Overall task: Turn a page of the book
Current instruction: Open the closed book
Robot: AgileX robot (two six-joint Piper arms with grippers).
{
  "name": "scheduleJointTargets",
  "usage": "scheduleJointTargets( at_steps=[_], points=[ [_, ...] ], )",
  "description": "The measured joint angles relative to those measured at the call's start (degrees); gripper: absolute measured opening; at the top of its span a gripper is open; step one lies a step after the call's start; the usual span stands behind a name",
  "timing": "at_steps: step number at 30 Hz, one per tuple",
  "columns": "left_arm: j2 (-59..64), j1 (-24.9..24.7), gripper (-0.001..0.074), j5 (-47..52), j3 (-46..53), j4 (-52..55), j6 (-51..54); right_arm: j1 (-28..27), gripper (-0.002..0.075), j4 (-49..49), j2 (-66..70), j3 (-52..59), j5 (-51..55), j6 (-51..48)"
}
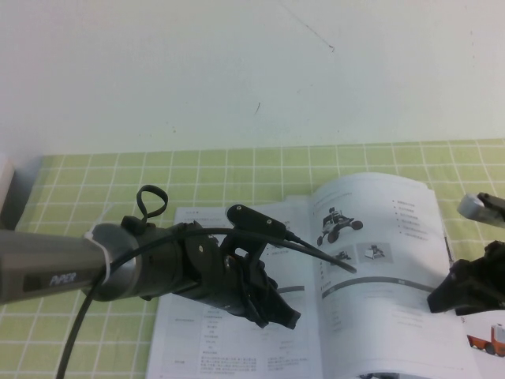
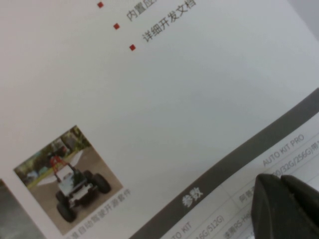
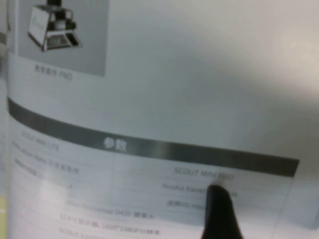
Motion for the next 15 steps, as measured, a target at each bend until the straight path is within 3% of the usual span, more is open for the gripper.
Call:
scheduleJointTargets(
  at_steps=[8,15],
  points=[
    [0.0,0.0,-0.0004,0.0,0.0,0.0,0.0,0.0,0.0353,12.2,-0.2,0.0,5.1,-9.2],
    [0.0,0.0,-0.0004,0.0,0.0,0.0,0.2,0.0,0.0283,15.4,-2.7,0.0,7.4,-11.5]
  ],
)
